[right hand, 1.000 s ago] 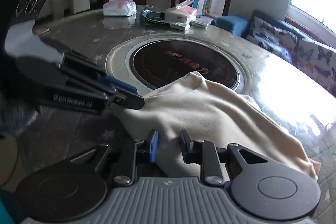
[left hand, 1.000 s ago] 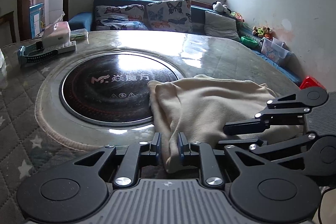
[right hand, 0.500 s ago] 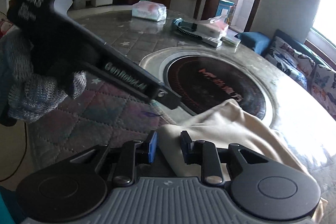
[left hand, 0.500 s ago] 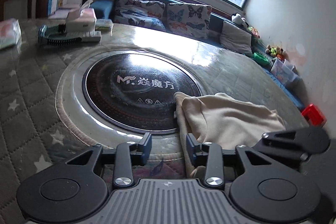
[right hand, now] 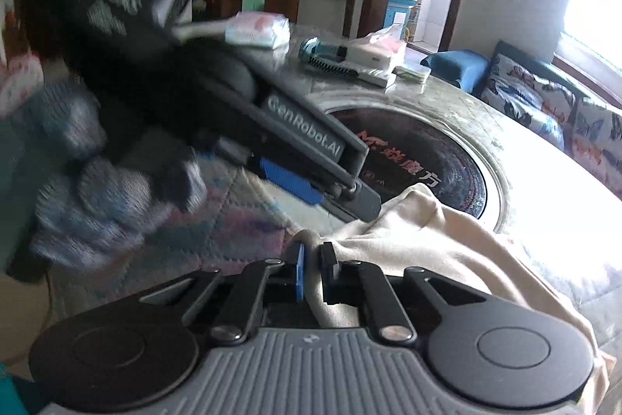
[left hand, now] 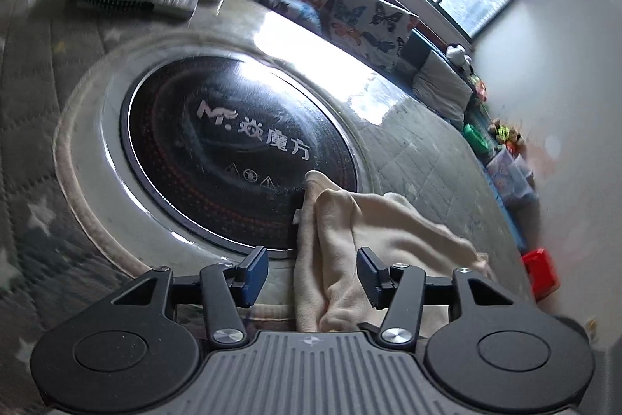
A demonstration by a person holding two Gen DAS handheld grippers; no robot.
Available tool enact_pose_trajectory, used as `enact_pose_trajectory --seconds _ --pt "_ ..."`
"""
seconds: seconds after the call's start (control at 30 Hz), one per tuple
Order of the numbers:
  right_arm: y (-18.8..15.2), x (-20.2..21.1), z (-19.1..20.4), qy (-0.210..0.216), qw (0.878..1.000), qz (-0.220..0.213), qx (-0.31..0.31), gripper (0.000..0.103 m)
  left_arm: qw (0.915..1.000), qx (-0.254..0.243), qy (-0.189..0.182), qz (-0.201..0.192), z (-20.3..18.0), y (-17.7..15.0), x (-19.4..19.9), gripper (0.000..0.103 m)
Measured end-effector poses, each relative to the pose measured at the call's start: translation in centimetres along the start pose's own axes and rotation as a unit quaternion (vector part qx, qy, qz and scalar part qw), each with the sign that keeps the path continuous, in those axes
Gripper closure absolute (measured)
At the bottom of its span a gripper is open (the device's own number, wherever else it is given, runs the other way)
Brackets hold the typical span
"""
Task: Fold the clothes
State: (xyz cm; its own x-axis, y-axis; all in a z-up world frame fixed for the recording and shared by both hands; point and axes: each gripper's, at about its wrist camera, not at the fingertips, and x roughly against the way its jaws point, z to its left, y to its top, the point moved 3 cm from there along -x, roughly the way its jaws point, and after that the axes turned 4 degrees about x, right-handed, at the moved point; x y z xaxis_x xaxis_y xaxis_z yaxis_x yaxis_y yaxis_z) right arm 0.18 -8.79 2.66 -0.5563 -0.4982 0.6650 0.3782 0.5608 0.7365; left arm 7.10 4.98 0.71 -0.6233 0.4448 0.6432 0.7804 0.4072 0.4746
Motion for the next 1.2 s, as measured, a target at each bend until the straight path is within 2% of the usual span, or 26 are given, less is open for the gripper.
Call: enact_pose_trajectory --seconds 0.17,0.33,0.37,0.4,0.5,0.7,0.87,0.97,1.1,1.2 --pt "0.5 2.0 -1.7 0.010 0.999 -0.031 -0.039 0.096 0.9983 0.053 -0.016 0.015 0.0 0.4 -1.1 0.046" --pt "0.6 3.3 -2.4 0.015 0.998 -0.046 -0.049 0.097 0.9950 0.092 -0.030 0.025 -0.7 0.2 -2.3 0.048" --pt "0.5 3.5 -2.4 0.016 0.997 -0.048 -0.050 0.097 0.9939 0.101 -0.034 0.027 -0.7 0.2 -2.5 0.053" --pt "0.5 3.7 -2.5 0.018 0.997 -0.050 -0.052 0.097 0.9926 0.111 -0.039 0.031 -0.7 0.1 -2.8 0.064" --pt "0.2 4.2 -2.3 0.024 0.997 -0.052 -0.052 0.097 0.9904 0.126 -0.044 0.035 -0.6 -0.1 -3.4 0.085" --pt "-0.6 4.7 -2.8 0.023 0.997 -0.047 -0.059 0.094 0.9920 0.119 -0.032 0.029 -0.4 -0.2 -3.5 0.088" --pt "-2.4 6.7 -5.9 -0.024 0.994 -0.047 -0.097 0.090 0.9936 0.107 -0.025 0.026 -0.4 -0.3 -3.3 0.088" --pt "-4.4 7.7 -9.0 -0.084 0.989 -0.028 -0.122 0.089 0.9948 0.097 -0.020 0.023 -0.6 -0.4 -3.2 0.088" --pt "-7.5 8.4 -13.5 -0.151 0.973 0.000 -0.177 0.080 0.9955 0.091 -0.015 0.021 -0.9 -0.5 -3.3 0.087" --pt "-9.7 8.5 -16.4 -0.179 0.957 0.013 -0.228 0.076 0.9966 0.080 -0.009 0.018 -1.2 -0.5 -3.4 0.087"
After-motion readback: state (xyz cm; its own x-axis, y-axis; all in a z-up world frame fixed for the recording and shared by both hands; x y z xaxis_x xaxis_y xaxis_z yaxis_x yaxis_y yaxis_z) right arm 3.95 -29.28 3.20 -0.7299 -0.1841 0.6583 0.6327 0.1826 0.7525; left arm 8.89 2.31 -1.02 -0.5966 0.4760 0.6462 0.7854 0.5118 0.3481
